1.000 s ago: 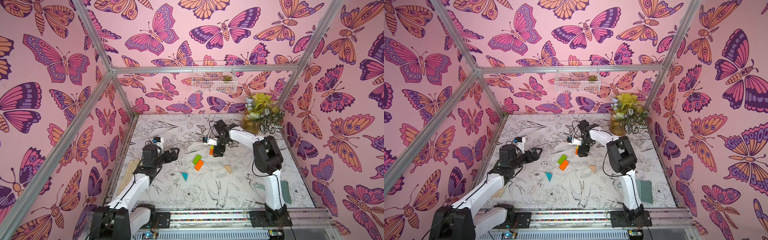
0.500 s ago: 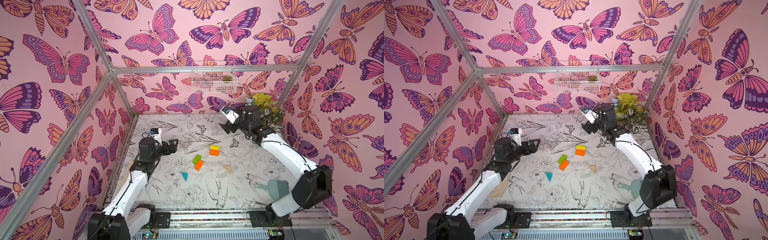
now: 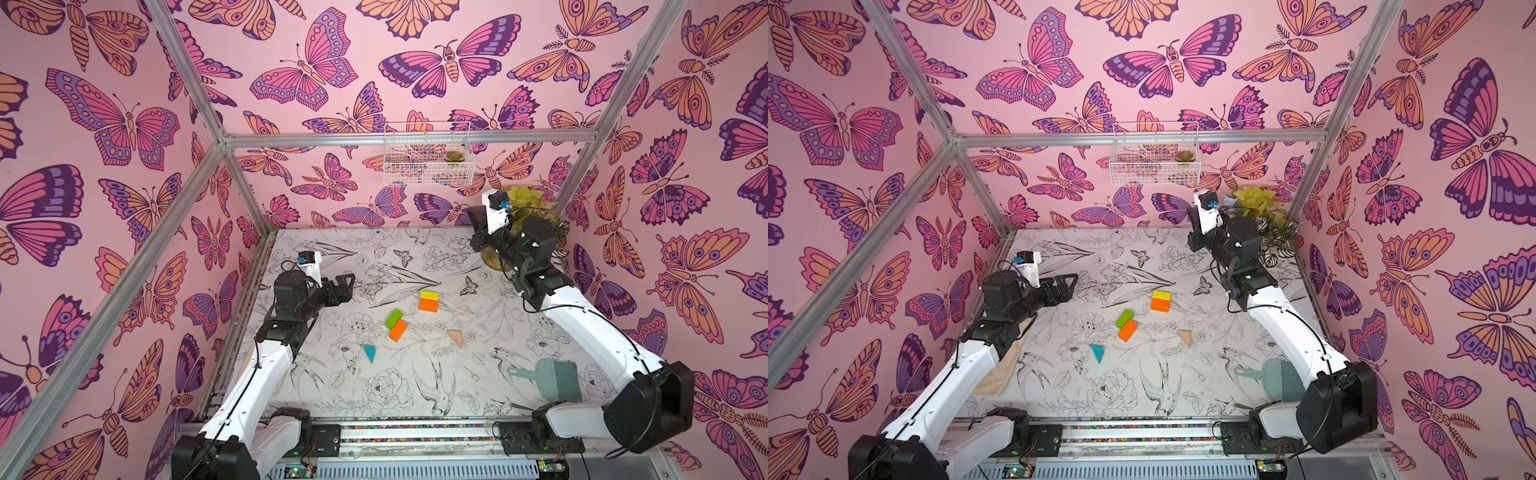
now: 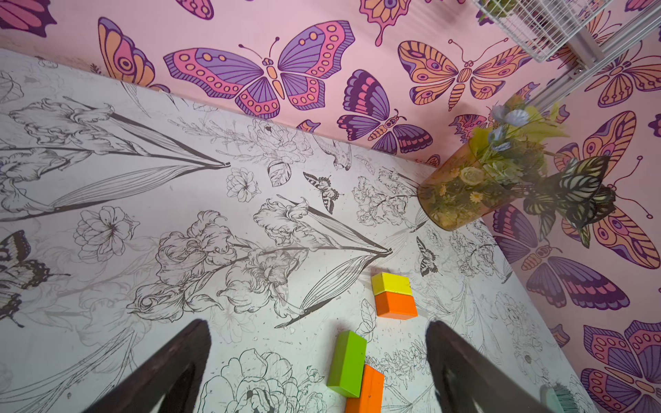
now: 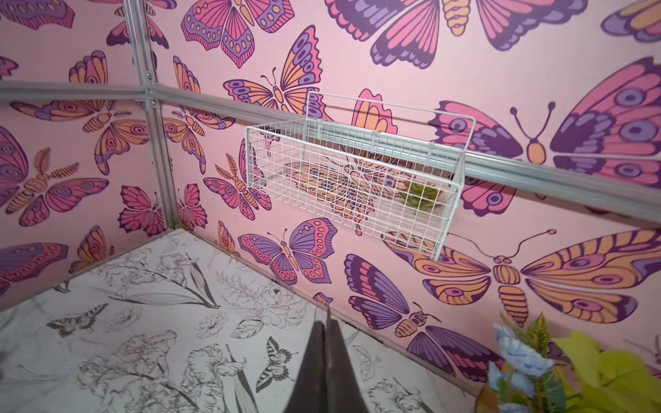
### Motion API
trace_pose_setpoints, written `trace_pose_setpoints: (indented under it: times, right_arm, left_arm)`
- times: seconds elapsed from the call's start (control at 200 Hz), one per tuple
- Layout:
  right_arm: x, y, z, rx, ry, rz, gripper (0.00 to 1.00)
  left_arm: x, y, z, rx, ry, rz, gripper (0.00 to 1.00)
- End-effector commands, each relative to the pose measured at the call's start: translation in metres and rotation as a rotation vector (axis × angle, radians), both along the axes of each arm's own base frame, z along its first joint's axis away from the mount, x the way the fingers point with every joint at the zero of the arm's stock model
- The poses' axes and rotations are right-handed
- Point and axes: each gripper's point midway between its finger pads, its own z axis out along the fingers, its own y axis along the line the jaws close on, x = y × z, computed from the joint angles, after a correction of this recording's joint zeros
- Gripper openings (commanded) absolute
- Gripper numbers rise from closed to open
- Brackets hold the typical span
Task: Assemble a piece of candy with building blocks
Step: Adjust the building block at the center of the board.
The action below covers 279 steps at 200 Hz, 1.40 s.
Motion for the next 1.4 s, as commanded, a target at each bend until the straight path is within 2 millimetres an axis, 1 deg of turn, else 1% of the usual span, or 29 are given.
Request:
trace_pose_setpoints:
  times: [0.0, 0.03, 0.08, 0.11, 0.13, 0.155, 0.205, 0.25, 0.28, 0.33, 0.391, 0.426, 0.471, 0.541, 0.566, 0.616, 0.656, 0.696, 0.761, 0.776, 0.821, 0.941, 0.981, 1.031, 1.081, 1.152, 1.302, 1.392]
  right_arm:
    - [-0.013, 0.002, 0.020, 0.098, 0.038, 0.045, 0.00]
    - [-0.015, 0.005, 0.020, 0.109, 0.052, 0.069, 0.00]
    - [-0.019, 0.013, 0.012, 0.092, 0.103, 0.114, 0.00]
    - [-0.020, 0.016, 0.003, 0.073, 0.142, 0.122, 0.00]
    - [-0.020, 0.017, -0.002, 0.059, 0.166, 0.122, 0.04]
    - [-0.020, 0.019, -0.012, 0.040, 0.199, 0.119, 0.05]
    - [-0.021, 0.021, -0.027, 0.006, 0.255, 0.098, 0.01]
    - [-0.027, 0.027, -0.044, -0.013, 0.332, 0.126, 0.00]
    - [-0.034, 0.033, -0.055, -0.023, 0.384, 0.167, 0.01]
    - [-0.048, 0.045, -0.076, -0.046, 0.470, 0.236, 0.05]
    - [-0.069, 0.061, -0.103, -0.102, 0.567, 0.310, 0.07]
    - [-0.083, 0.072, -0.120, -0.154, 0.614, 0.348, 0.05]
    - [-0.099, 0.084, -0.145, -0.226, 0.670, 0.373, 0.02]
    - [-0.115, 0.101, -0.182, -0.316, 0.737, 0.368, 0.01]
    - [-0.124, 0.108, -0.197, -0.336, 0.774, 0.390, 0.00]
    - [-0.145, 0.122, -0.220, -0.370, 0.843, 0.446, 0.00]
    - [-0.160, 0.132, -0.235, -0.388, 0.900, 0.483, 0.00]
    - [-0.175, 0.141, -0.247, -0.403, 0.949, 0.522, 0.00]
    - [-0.192, 0.149, -0.260, -0.415, 0.989, 0.554, 0.00]
    - [-0.195, 0.151, -0.273, -0.430, 1.017, 0.553, 0.00]
    - [-0.203, 0.154, -0.285, -0.448, 1.039, 0.559, 0.00]
    - [-0.214, 0.155, -0.309, -0.490, 1.101, 0.555, 0.00]
    - [-0.217, 0.157, -0.315, -0.495, 1.116, 0.557, 0.00]
    - [-0.219, 0.158, -0.324, -0.508, 1.128, 0.550, 0.00]
    - [-0.213, 0.158, -0.335, -0.523, 1.118, 0.506, 0.00]
    - [-0.203, 0.159, -0.347, -0.524, 1.092, 0.456, 0.00]
    - [-0.183, 0.171, -0.350, -0.493, 1.032, 0.408, 0.00]
    - [-0.174, 0.175, -0.357, -0.510, 1.021, 0.390, 0.00]
  left_arm:
    - [-0.007, -0.014, -0.005, 0.093, 0.038, -0.066, 0.96]
    - [-0.008, -0.016, -0.008, 0.115, 0.051, -0.074, 0.96]
    - [-0.012, -0.023, -0.014, 0.133, 0.075, -0.091, 0.96]
    - [-0.014, -0.027, -0.018, 0.130, 0.091, -0.099, 0.95]
    - [-0.016, -0.029, -0.021, 0.122, 0.100, -0.102, 0.95]
    - [-0.018, -0.033, -0.024, 0.110, 0.114, -0.108, 0.95]
    - [-0.022, -0.039, -0.033, 0.085, 0.148, -0.115, 0.94]
    - [-0.027, -0.045, -0.041, 0.065, 0.180, -0.120, 0.93]
    - [-0.031, -0.050, -0.046, 0.054, 0.201, -0.130, 0.92]
    - [-0.037, -0.057, -0.053, 0.042, 0.230, -0.134, 0.90]
    - [-0.042, -0.060, -0.064, 0.035, 0.267, -0.108, 0.89]
    - [-0.043, -0.061, -0.070, 0.029, 0.286, -0.087, 0.88]
    - [-0.045, -0.060, -0.076, 0.019, 0.313, -0.062, 0.85]
    - [-0.046, -0.054, -0.085, -0.008, 0.351, 0.002, 0.82]
    - [-0.046, -0.050, -0.089, -0.014, 0.361, 0.032, 0.79]
    - [-0.046, -0.043, -0.096, -0.020, 0.378, 0.087, 0.74]
    - [-0.046, -0.036, -0.099, -0.022, 0.385, 0.128, 0.67]
    - [-0.046, -0.031, -0.103, -0.027, 0.391, 0.164, 0.58]
    - [-0.046, -0.022, -0.108, -0.040, 0.403, 0.219, 0.43]
    - [-0.046, -0.020, -0.109, -0.047, 0.407, 0.230, 0.41]
    - [-0.046, -0.017, -0.112, -0.066, 0.417, 0.253, 0.36]
    - [-0.048, -0.014, -0.123, -0.117, 0.444, 0.269, 0.28]
    - [-0.049, -0.012, -0.126, -0.127, 0.453, 0.275, 0.21]
    - [-0.050, -0.011, -0.130, -0.138, 0.461, 0.280, 0.08]
    - [-0.051, -0.009, -0.133, -0.146, 0.467, 0.283, 0.00]
    - [-0.052, -0.005, -0.136, -0.157, 0.469, 0.293, 0.00]
    - [-0.051, 0.001, -0.135, -0.179, 0.462, 0.298, 0.00]
    - [-0.052, 0.004, -0.136, -0.186, 0.464, 0.308, 0.00]
